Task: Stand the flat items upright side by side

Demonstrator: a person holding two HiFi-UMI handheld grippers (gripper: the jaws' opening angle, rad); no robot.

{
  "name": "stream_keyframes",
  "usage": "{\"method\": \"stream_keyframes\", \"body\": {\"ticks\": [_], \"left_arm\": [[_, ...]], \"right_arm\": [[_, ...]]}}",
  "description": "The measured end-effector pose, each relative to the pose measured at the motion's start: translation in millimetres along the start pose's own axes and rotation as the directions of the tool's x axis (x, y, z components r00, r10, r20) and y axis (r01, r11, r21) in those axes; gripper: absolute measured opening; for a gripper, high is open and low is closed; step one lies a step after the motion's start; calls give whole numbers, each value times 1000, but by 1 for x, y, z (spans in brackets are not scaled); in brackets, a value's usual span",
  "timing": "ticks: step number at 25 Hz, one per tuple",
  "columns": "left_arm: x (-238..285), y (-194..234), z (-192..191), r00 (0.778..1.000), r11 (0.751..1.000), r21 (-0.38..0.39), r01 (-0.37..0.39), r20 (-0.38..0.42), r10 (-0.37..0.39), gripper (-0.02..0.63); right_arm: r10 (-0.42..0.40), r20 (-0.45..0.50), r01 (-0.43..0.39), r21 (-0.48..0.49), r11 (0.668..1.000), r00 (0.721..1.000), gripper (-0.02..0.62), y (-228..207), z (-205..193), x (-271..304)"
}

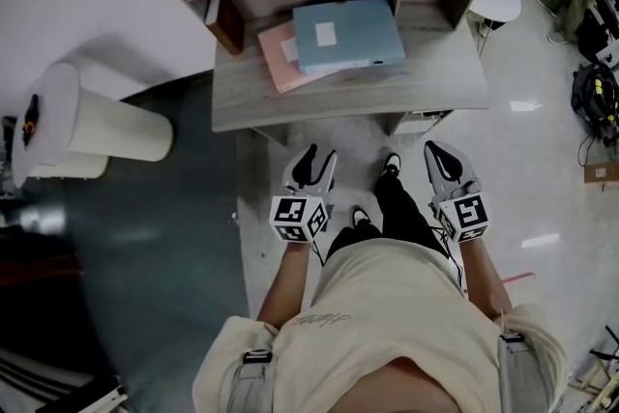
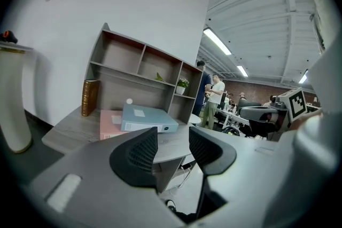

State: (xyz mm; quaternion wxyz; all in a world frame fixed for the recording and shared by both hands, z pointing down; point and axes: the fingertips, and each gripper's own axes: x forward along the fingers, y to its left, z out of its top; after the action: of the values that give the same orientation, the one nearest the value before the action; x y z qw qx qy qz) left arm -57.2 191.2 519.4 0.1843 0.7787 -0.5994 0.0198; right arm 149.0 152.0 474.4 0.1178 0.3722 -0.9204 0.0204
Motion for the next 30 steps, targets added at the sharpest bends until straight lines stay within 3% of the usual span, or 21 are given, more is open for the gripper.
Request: {"method": "stream_keyframes", "body": {"ticks": [14, 23, 30], "left_arm": [[90, 37, 53, 999, 999, 34, -15, -42, 16, 206], [159, 47, 94, 999, 998, 47, -38, -29, 39, 207], [193, 65, 96, 993, 994, -12, -105, -52, 104, 207]], "right_arm": [[58, 53, -61, 44, 997, 997, 3, -60, 20, 109], [89, 55, -89, -8, 996, 995, 3, -114, 27, 163], [130, 74, -131, 16, 991, 989, 3, -145, 37, 208]]}}
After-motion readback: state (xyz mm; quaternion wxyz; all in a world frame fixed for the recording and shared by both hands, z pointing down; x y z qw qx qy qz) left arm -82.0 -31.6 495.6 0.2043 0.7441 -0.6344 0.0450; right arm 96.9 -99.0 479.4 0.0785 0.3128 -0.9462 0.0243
